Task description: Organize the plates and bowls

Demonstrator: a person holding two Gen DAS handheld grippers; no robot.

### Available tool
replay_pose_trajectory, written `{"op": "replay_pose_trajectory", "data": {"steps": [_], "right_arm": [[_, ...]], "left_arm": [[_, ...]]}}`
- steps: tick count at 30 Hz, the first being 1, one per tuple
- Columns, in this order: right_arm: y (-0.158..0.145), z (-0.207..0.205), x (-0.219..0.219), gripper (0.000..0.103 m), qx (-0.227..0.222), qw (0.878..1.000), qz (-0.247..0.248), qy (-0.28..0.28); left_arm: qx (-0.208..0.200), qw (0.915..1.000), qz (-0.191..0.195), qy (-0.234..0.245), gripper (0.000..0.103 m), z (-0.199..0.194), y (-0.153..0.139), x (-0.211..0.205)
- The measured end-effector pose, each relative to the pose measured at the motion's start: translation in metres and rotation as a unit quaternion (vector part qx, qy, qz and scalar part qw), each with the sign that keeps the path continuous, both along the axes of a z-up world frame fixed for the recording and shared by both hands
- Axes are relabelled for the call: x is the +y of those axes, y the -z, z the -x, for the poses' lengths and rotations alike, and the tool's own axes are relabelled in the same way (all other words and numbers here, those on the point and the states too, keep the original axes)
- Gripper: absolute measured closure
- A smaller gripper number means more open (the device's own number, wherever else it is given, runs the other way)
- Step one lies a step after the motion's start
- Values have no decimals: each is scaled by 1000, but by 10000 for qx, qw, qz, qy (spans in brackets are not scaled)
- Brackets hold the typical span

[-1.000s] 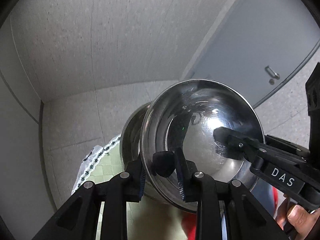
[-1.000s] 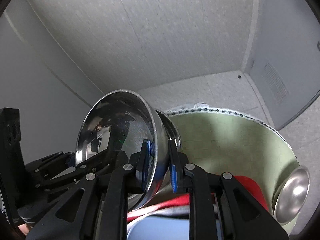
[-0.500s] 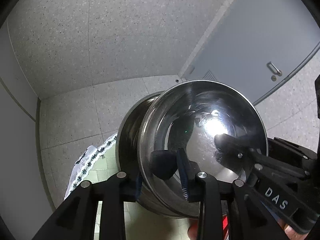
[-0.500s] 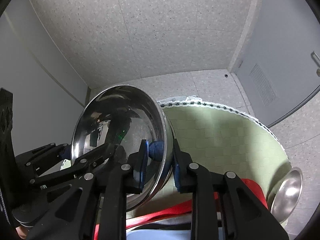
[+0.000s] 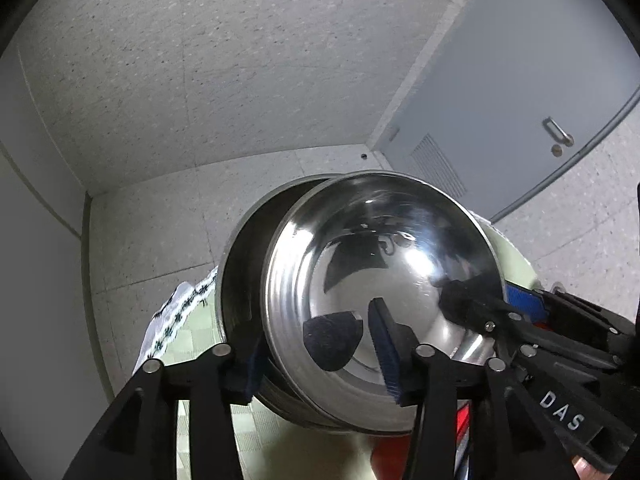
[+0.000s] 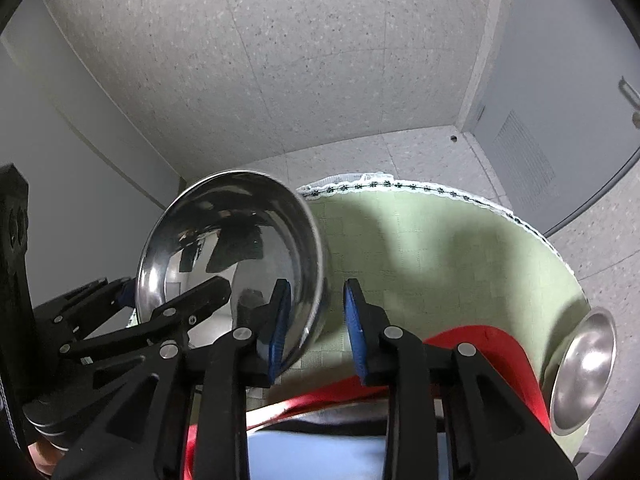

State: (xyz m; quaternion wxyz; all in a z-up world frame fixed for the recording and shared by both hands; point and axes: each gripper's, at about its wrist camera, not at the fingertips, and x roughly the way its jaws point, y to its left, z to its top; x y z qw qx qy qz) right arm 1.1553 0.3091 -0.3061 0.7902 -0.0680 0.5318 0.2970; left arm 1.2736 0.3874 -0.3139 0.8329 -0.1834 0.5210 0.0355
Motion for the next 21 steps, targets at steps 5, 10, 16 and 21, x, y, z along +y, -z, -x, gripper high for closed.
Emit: {"op": "replay_pose_trajectory", "data": {"steps": [5,10,16,21], "right_arm": [[-3,-2,-13,62,59,9996,-273,38],[-6,-5,-32,58,112,9976,-678,-26],[-28,-4,-69,56,-57,9917,-1284,-95],[-49,1,-135,47,-325,9869,-1579,49]], "left_arm": [[78,9998,89,-177,48,0,-4,-5],[127,9987,107,-475,28,8,-14,-10],[83,9959,-211,-879,22,28,-30,-33],[-171,9878,-979,-1198,12,46,-60,-82]]}}
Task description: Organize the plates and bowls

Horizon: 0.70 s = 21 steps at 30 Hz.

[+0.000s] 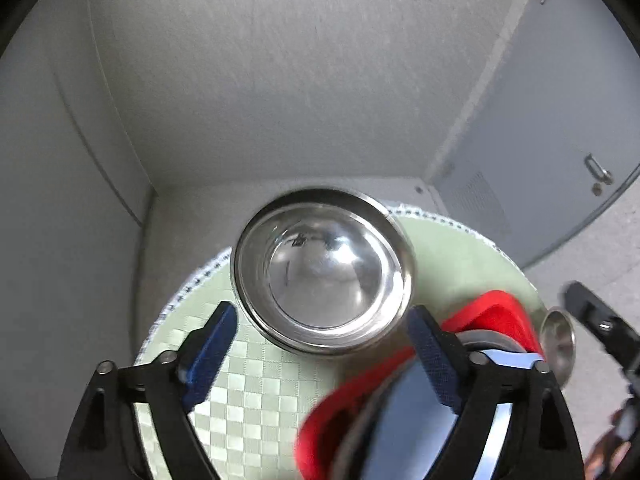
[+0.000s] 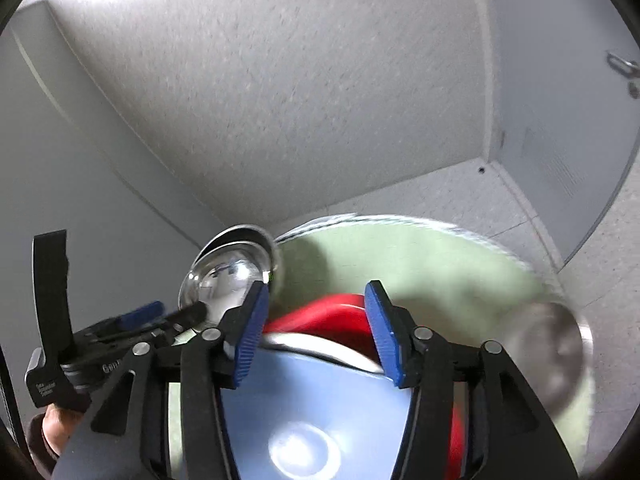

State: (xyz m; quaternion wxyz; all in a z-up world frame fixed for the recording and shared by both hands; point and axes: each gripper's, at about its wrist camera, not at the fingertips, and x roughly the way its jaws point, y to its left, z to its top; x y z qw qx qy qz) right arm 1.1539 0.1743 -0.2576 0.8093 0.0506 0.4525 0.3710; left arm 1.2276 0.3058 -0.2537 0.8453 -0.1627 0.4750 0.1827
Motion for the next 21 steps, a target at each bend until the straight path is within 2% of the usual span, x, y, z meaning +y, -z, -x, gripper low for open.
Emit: {"op": "replay_pose_trajectory", "data": {"steps": [1,3,5,8,9,14,18,20,21], "right_arm": [[-3,0,-16,45,-38,10000,-46,59],[-6,-4,-51,44,-110,9997,-67,224],[-6,-8,-85,42,-182,9987,-15,478],[9,-19,-135,41,-59,9956,149,926],[16,-23,-146,41,37,9945,174,1034],[62,-40,-177,40,604,9902,143,1248],[94,-45,-180,40,977,9876,58,1230],[106,-46,-182,40,1173,9861,-30,1178],[113,-48,-186,40,1261,9853,-75,1151]], "left_arm": [[10,10000,-68,4,8,2,-2,-10],[5,9998,-197,-105,8,6,-8,-31],[-80,9998,-177,-8,10,8,-17,-54],[-339,9958,-402,745,7,-3,-36,-121],[-318,9929,-345,1088,5,-11,-37,-146],[291,9786,-520,1971,7,-55,-7,-219],[793,9714,-693,2128,14,-91,26,-243],[1019,9695,-744,2099,21,-106,40,-249],[1002,9682,-885,2116,20,-113,41,-256]]}}
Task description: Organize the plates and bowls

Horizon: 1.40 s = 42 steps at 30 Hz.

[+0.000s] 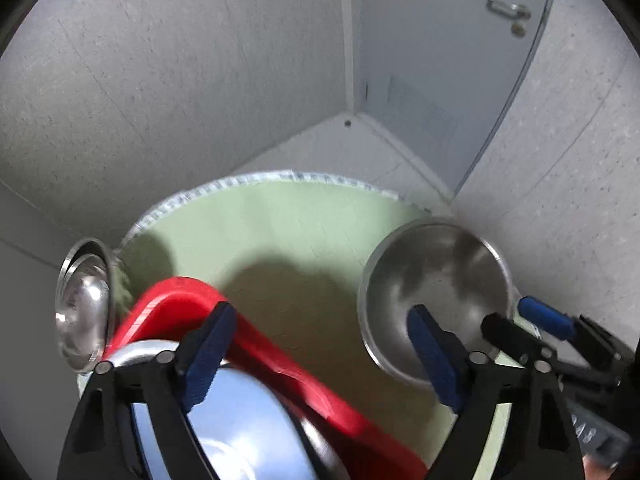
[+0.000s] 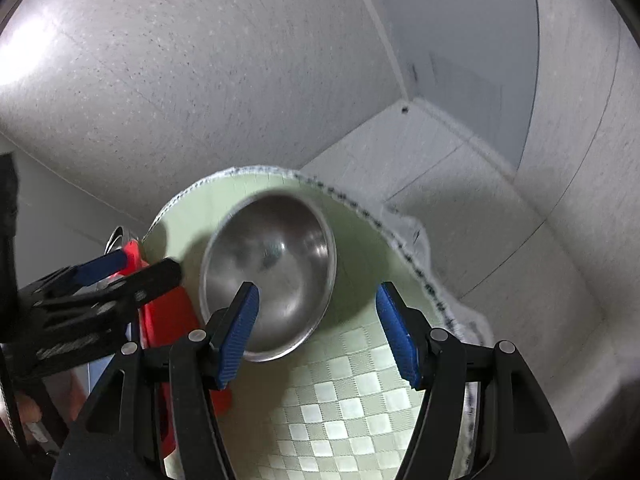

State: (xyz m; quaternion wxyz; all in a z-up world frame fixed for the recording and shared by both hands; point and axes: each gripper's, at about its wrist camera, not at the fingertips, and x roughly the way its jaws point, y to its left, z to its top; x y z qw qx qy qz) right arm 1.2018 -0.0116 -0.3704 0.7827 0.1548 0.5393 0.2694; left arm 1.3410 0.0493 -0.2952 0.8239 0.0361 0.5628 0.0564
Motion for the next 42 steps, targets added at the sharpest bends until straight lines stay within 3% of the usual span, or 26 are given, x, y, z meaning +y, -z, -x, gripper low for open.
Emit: {"op": "replay_pose_trajectory", "data": {"steps": [2,3,4,7,9,11,13,17,24,27,32,37,42], "right_arm": [[8,-1,-1,46,94,10000,-10,17],[10,-1,-2,56,121,9999,-74,22],[11,-2,-3,66,148,9998,-119,23],[16,-4,-6,80,283,9994,-218,18],[16,-4,-5,87,326,9990,-315,-5],[13,-2,-4,87,284,9989,-362,-4],[7,1,-3,88,201,9994,-290,24],[-16,8,-9,88,-7,9995,-287,129],[-95,24,6,88,-745,9968,-220,171],[-128,31,35,88,-1020,9946,-168,8],[-155,43,100,88,-1203,9921,-167,-309],[-161,52,172,88,-1196,9901,-174,-712],[-154,64,245,88,-1123,9876,-50,-1094]], "left_arm": [[3,9998,-138,130,23,-13,2,-9],[77,9998,-76,168,27,-18,5,-13],[135,9997,20,198,37,-20,8,-14],[409,9989,110,219,60,-35,26,-14],[576,9975,280,313,77,-40,40,-8],[462,9972,314,492,93,-42,39,-14],[458,9970,312,541,92,-46,46,-17],[146,9960,543,690,92,-41,27,-11],[-626,9906,1035,640,92,-20,-37,36],[-892,9884,1130,489,92,-7,-62,73],[-1161,9868,1117,163,92,21,-91,129],[-1220,9857,1124,-290,92,63,-95,190],[-1092,9854,1112,-691,92,85,-77,248]]}}
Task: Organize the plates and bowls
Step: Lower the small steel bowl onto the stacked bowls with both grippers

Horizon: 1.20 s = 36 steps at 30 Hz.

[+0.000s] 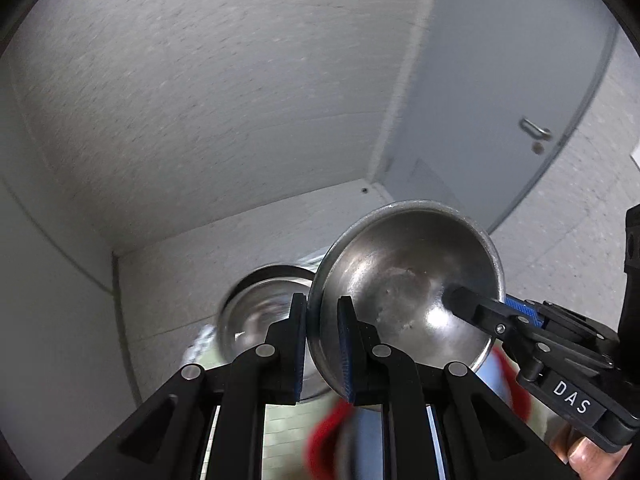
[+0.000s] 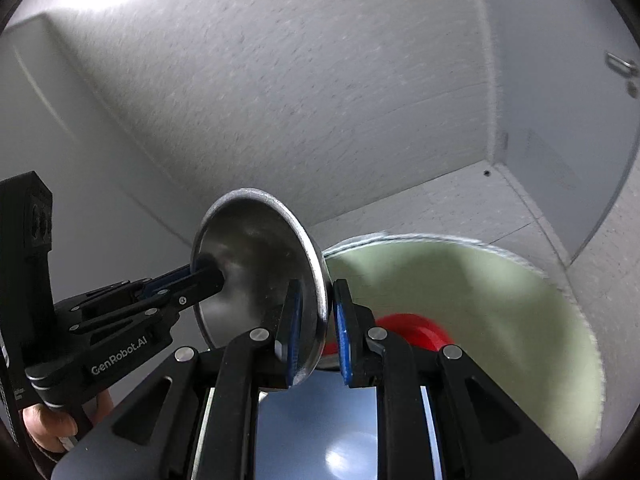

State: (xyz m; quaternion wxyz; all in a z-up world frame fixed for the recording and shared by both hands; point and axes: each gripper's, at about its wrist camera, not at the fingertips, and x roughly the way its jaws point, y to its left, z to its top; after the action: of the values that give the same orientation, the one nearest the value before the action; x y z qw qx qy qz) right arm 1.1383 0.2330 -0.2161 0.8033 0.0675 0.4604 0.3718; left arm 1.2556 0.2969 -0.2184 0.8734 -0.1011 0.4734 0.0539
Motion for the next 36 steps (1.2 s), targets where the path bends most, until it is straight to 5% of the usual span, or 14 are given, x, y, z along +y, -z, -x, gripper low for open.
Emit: {"op": "replay_pose_trajectory", "data": {"steps": [12,23,30,33,36], "right_arm": [[53,-4,83,88,350,9964,714,-282],[74,-11,98,85,398,9923,1144,-239],[78,-9,96,76,466,9912,1219,-203],[73,-7,94,66,458,9914,1210,-189],[62,-6,88,60,354,9928,1129,-167]], "left_arm": [[534,9981,244,-210,92,-19,44,59],[724,9961,473,-188,92,-57,81,68],[669,9956,615,-223,80,-43,91,75],[586,9958,656,-268,51,-36,91,79],[468,9949,831,-327,49,-29,87,86]]}}
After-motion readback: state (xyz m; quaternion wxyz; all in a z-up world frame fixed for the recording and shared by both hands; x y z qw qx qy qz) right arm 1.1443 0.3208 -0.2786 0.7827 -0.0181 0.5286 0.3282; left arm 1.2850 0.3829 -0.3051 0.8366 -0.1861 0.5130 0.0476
